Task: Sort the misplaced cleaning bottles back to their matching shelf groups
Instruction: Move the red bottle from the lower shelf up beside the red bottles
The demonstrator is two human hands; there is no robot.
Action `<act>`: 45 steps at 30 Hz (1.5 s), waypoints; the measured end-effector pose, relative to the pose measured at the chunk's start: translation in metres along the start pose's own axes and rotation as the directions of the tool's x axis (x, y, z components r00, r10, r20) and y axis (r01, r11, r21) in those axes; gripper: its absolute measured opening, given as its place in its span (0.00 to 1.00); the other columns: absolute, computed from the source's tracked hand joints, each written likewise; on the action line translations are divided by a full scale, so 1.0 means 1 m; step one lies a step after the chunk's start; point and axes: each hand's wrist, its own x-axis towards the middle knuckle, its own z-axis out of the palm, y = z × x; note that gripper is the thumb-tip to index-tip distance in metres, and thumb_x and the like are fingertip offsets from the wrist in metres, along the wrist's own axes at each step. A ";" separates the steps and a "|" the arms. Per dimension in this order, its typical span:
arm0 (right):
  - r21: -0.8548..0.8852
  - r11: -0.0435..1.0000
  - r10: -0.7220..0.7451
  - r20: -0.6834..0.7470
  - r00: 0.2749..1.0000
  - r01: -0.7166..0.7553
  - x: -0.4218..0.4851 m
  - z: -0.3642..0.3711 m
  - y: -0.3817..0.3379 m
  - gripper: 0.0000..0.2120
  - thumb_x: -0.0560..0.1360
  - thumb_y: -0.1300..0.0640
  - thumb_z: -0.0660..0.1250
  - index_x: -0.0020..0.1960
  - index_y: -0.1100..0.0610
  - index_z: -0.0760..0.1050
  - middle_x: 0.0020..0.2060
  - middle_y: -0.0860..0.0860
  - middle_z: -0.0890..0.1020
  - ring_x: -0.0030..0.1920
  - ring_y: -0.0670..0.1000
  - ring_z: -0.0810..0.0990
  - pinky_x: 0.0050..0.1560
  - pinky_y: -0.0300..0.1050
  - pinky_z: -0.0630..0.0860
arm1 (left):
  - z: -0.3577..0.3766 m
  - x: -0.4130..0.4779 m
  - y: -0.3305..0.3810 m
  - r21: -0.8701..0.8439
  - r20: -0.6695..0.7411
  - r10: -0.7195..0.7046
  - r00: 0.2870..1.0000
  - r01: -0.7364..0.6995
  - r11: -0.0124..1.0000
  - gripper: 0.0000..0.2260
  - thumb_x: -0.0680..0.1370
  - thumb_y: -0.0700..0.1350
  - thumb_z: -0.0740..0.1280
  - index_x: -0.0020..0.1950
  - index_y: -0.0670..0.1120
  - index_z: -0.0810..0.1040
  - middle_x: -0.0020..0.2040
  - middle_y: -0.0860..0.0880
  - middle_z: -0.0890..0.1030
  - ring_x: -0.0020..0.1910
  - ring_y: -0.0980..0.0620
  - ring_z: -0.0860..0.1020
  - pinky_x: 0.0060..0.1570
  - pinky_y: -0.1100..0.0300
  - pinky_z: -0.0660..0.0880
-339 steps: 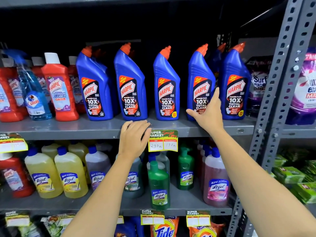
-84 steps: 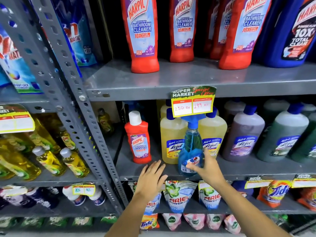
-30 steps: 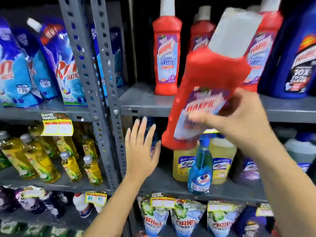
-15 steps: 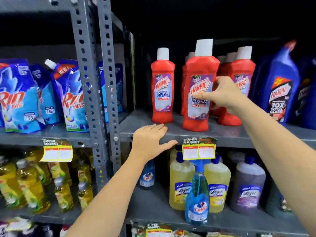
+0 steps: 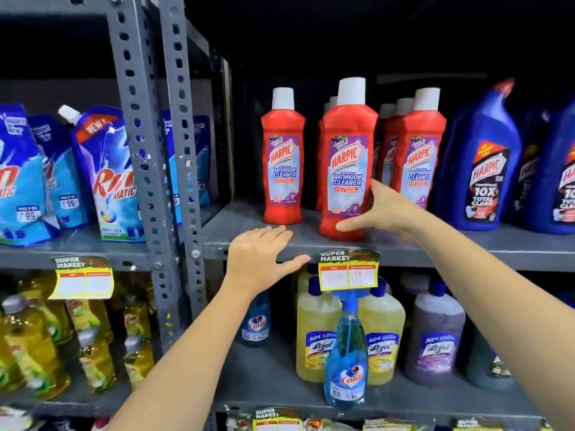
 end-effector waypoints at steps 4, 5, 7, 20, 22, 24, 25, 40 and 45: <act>-0.063 0.998 0.025 -0.085 0.996 -0.030 0.004 0.016 0.024 0.33 0.57 0.57 0.84 0.59 0.55 0.76 0.54 0.52 0.84 0.53 0.51 0.83 0.60 0.51 0.78 | 0.001 0.000 0.000 -0.002 0.008 -0.021 1.000 0.021 1.000 0.26 0.75 0.68 0.62 0.49 0.47 0.85 0.50 0.49 0.86 0.49 0.49 0.84 0.47 0.55 0.78; -0.070 0.997 0.023 -0.099 0.995 -0.030 0.007 0.018 0.026 0.32 0.57 0.58 0.84 0.58 0.55 0.77 0.53 0.52 0.84 0.52 0.52 0.83 0.59 0.52 0.78 | 0.001 0.000 0.000 -0.007 0.003 -0.018 1.000 0.018 1.000 0.26 0.75 0.68 0.62 0.49 0.47 0.85 0.50 0.49 0.86 0.49 0.49 0.84 0.47 0.55 0.78; -0.087 0.996 0.021 -0.116 0.993 -0.031 0.016 0.020 0.028 0.31 0.58 0.58 0.84 0.58 0.56 0.77 0.53 0.53 0.85 0.52 0.53 0.83 0.60 0.52 0.78 | 0.002 0.001 0.000 -0.007 -0.010 -0.012 1.000 0.012 1.000 0.26 0.74 0.68 0.63 0.49 0.47 0.85 0.49 0.49 0.86 0.49 0.49 0.84 0.47 0.56 0.78; -0.049 0.994 0.094 -0.137 0.986 -0.101 0.057 0.027 0.047 0.36 0.61 0.55 0.83 0.65 0.59 0.74 0.59 0.55 0.82 0.58 0.54 0.80 0.62 0.49 0.75 | 0.002 0.001 0.000 0.006 -0.048 0.010 0.999 -0.009 1.000 0.27 0.76 0.68 0.60 0.48 0.46 0.85 0.48 0.50 0.86 0.47 0.50 0.84 0.45 0.57 0.77; 0.028 0.995 0.102 -0.146 0.984 -0.099 0.056 0.027 0.047 0.38 0.59 0.55 0.83 0.65 0.59 0.72 0.58 0.53 0.81 0.57 0.52 0.79 0.61 0.47 0.74 | 0.004 0.001 0.000 0.012 -0.051 0.010 0.999 -0.010 1.000 0.27 0.75 0.68 0.61 0.48 0.47 0.85 0.48 0.50 0.86 0.47 0.50 0.84 0.45 0.57 0.77; 0.101 0.992 0.087 -0.177 0.980 -0.070 0.056 0.027 0.046 0.40 0.59 0.55 0.83 0.66 0.59 0.70 0.57 0.52 0.80 0.56 0.51 0.79 0.60 0.46 0.74 | 0.005 0.000 0.000 0.007 -0.053 0.009 0.999 -0.008 1.000 0.26 0.75 0.68 0.62 0.48 0.46 0.85 0.48 0.49 0.86 0.47 0.49 0.84 0.45 0.56 0.78; 0.129 0.990 0.078 -0.184 0.980 -0.054 0.057 0.027 0.046 0.39 0.60 0.56 0.83 0.66 0.59 0.69 0.57 0.53 0.80 0.56 0.52 0.79 0.60 0.47 0.75 | 0.005 0.000 -0.001 0.002 -0.054 0.008 0.999 -0.008 1.000 0.26 0.75 0.68 0.62 0.48 0.46 0.85 0.48 0.49 0.86 0.47 0.49 0.84 0.45 0.56 0.78; 0.287 0.956 0.060 0.022 0.998 -0.064 0.065 0.022 0.048 0.29 0.72 0.72 0.70 0.71 0.63 0.65 0.66 0.60 0.76 0.60 0.52 0.76 0.62 0.47 0.73 | 0.005 -0.001 -0.001 0.005 -0.020 -0.004 1.000 0.004 1.000 0.25 0.74 0.67 0.65 0.49 0.47 0.85 0.49 0.49 0.86 0.49 0.50 0.84 0.46 0.55 0.79; 0.298 0.953 0.048 0.032 0.998 -0.055 0.068 0.024 0.052 0.30 0.73 0.71 0.69 0.72 0.63 0.64 0.67 0.59 0.75 0.62 0.52 0.75 0.63 0.47 0.72 | 0.004 -0.001 -0.001 0.002 -0.001 -0.006 1.000 0.006 1.000 0.25 0.75 0.67 0.64 0.50 0.47 0.85 0.50 0.49 0.86 0.49 0.50 0.84 0.46 0.55 0.79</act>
